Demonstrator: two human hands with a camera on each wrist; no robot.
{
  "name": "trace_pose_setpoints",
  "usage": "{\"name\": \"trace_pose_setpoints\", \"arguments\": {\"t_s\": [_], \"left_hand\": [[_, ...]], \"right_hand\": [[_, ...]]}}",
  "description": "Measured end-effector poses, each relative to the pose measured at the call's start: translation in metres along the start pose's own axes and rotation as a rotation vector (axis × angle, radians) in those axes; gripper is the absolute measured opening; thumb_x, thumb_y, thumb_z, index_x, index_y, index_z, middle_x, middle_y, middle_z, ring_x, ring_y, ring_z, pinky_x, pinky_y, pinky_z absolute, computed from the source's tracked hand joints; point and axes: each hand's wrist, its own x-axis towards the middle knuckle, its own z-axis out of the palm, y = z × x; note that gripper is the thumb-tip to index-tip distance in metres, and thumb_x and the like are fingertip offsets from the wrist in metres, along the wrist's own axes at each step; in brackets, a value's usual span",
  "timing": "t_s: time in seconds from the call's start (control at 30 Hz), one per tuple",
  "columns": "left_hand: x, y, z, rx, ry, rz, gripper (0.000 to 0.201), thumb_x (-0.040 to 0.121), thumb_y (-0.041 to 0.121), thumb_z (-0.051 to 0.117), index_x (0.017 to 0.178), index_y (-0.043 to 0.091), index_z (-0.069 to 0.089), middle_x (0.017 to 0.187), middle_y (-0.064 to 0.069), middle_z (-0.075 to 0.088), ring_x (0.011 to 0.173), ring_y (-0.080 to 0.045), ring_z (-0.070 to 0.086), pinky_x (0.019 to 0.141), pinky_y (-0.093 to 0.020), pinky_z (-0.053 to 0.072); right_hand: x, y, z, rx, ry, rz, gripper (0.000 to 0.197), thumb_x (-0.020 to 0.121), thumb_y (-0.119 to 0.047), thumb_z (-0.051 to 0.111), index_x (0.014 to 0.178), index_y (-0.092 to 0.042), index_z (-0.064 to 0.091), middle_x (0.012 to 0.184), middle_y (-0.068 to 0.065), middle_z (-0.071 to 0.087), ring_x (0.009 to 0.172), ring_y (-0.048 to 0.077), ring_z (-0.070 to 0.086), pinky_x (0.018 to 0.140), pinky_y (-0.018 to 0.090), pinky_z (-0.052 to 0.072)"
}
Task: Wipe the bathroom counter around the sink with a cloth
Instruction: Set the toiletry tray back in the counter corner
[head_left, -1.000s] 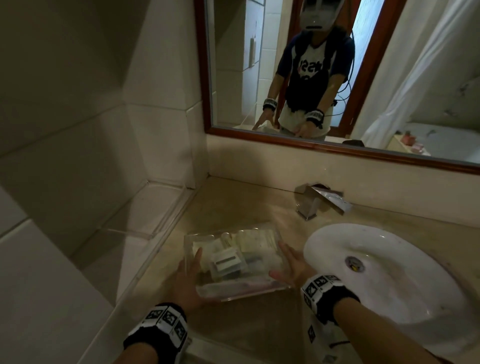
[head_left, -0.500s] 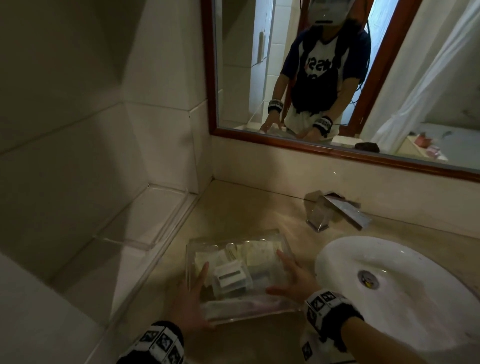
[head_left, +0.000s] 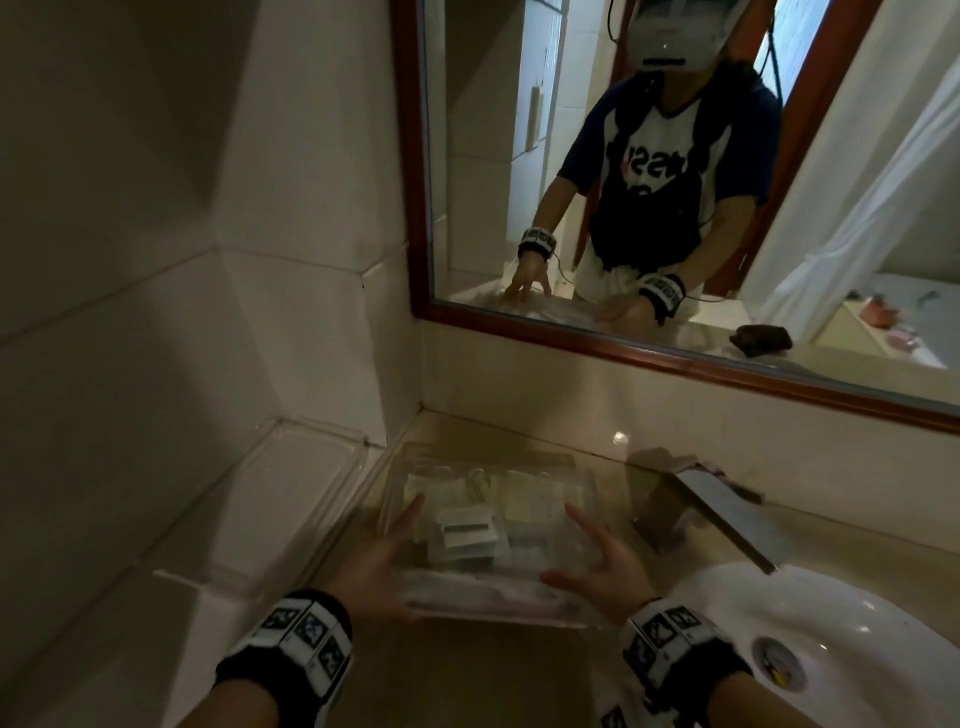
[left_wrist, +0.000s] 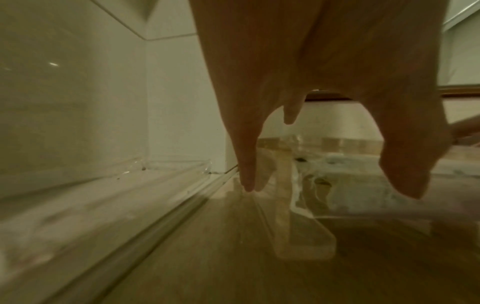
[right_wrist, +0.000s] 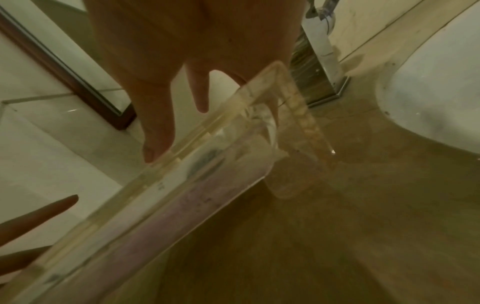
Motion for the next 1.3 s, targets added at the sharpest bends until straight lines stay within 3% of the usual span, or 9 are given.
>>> {"name": "trace_pose_setpoints", "arguments": {"t_s": [0.17, 0.33, 0.5, 0.67, 0.83, 0.93, 1.0, 1.1, 1.3], "left_hand": [[0.051, -0.014, -0.017, 0.016, -0.039, 0.095, 0.12, 0.068, 0.057, 0.073, 0.117, 0.069, -0.035, 0.153, 0.0, 0.03, 0.14, -0.024, 0.032, 0.114, -0.037, 0.031], [0.092, -0.018, -0.041, 0.047, -0.142, 0.08, 0.125, 0.051, 0.077, 0.065, 0.132, 0.043, -0.023, 0.157, -0.01, 0.019, 0.131, -0.031, 0.043, 0.104, -0.037, 0.043], [0.123, -0.032, -0.059, -0.026, -0.104, 0.158, 0.148, 0.03, 0.091, 0.055, 0.145, 0.029, -0.016, 0.152, 0.012, 0.005, 0.142, -0.009, 0.012, 0.114, -0.024, 0.02], [0.14, -0.044, -0.071, -0.056, -0.092, 0.11, 0.137, 0.032, 0.078, 0.064, 0.146, 0.041, -0.003, 0.158, -0.001, 0.009, 0.144, -0.019, 0.022, 0.114, -0.025, 0.027], [0.141, -0.05, -0.077, 0.059, -0.041, 0.012, 0.097, 0.07, 0.033, 0.079, 0.146, 0.04, 0.019, 0.156, -0.012, 0.016, 0.141, -0.032, 0.028, 0.116, -0.04, 0.03], [0.134, -0.049, -0.078, -0.013, -0.101, 0.061, 0.087, 0.049, 0.075, 0.073, 0.127, 0.061, 0.037, 0.146, -0.006, 0.041, 0.13, -0.024, 0.046, 0.11, -0.035, 0.039], [0.133, -0.05, -0.077, -0.017, -0.072, 0.069, 0.084, 0.044, 0.086, 0.061, 0.12, 0.05, 0.05, 0.132, -0.002, 0.057, 0.119, -0.017, 0.055, 0.101, -0.026, 0.045], [0.131, -0.045, -0.078, 0.114, -0.052, 0.103, 0.059, 0.084, 0.042, 0.063, 0.137, 0.021, 0.047, 0.142, -0.007, 0.049, 0.128, -0.017, 0.048, 0.099, -0.018, 0.037], [0.141, -0.043, -0.078, 0.239, -0.039, 0.114, 0.066, 0.089, 0.015, 0.059, 0.147, 0.019, 0.029, 0.153, -0.003, 0.032, 0.135, -0.02, 0.042, 0.11, -0.027, 0.034]], "right_hand": [[0.031, -0.002, 0.003, 0.091, 0.005, 0.093, 0.092, 0.065, -0.028, 0.082, 0.141, -0.038, 0.03, 0.151, 0.004, 0.03, 0.135, 0.024, 0.034, 0.113, 0.04, 0.033], [0.06, -0.005, 0.006, 0.081, 0.039, 0.169, 0.097, 0.057, -0.042, 0.083, 0.139, -0.042, 0.03, 0.151, 0.002, 0.031, 0.134, 0.023, 0.036, 0.113, 0.04, 0.033], [0.084, -0.021, 0.01, 0.102, 0.078, 0.172, 0.09, 0.066, -0.029, 0.082, 0.141, -0.034, 0.033, 0.146, 0.002, 0.04, 0.131, 0.021, 0.041, 0.108, 0.033, 0.038], [0.104, -0.031, 0.016, 0.122, 0.105, 0.173, 0.088, 0.066, -0.025, 0.083, 0.14, -0.031, 0.034, 0.144, 0.003, 0.043, 0.131, 0.021, 0.042, 0.107, 0.03, 0.039], [0.112, -0.033, 0.024, 0.117, 0.112, 0.187, 0.089, 0.066, -0.023, 0.083, 0.139, -0.033, 0.035, 0.143, 0.005, 0.043, 0.13, 0.022, 0.043, 0.108, 0.034, 0.039], [0.114, -0.036, 0.028, 0.116, 0.112, 0.203, 0.088, 0.067, -0.019, 0.082, 0.14, -0.032, 0.034, 0.145, 0.006, 0.039, 0.131, 0.023, 0.041, 0.108, 0.032, 0.037], [0.116, -0.037, 0.03, 0.125, 0.113, 0.214, 0.087, 0.069, -0.014, 0.081, 0.14, -0.03, 0.034, 0.146, 0.008, 0.039, 0.132, 0.024, 0.04, 0.107, 0.031, 0.037], [0.118, -0.04, 0.034, 0.147, 0.135, 0.225, 0.088, 0.068, -0.009, 0.081, 0.141, -0.026, 0.034, 0.146, 0.01, 0.039, 0.133, 0.025, 0.039, 0.108, 0.033, 0.036], [0.117, -0.056, 0.032, 0.067, 0.135, 0.222, 0.088, 0.074, -0.016, 0.077, 0.146, -0.025, 0.026, 0.149, 0.007, 0.035, 0.134, 0.026, 0.038, 0.107, 0.031, 0.035]]}}
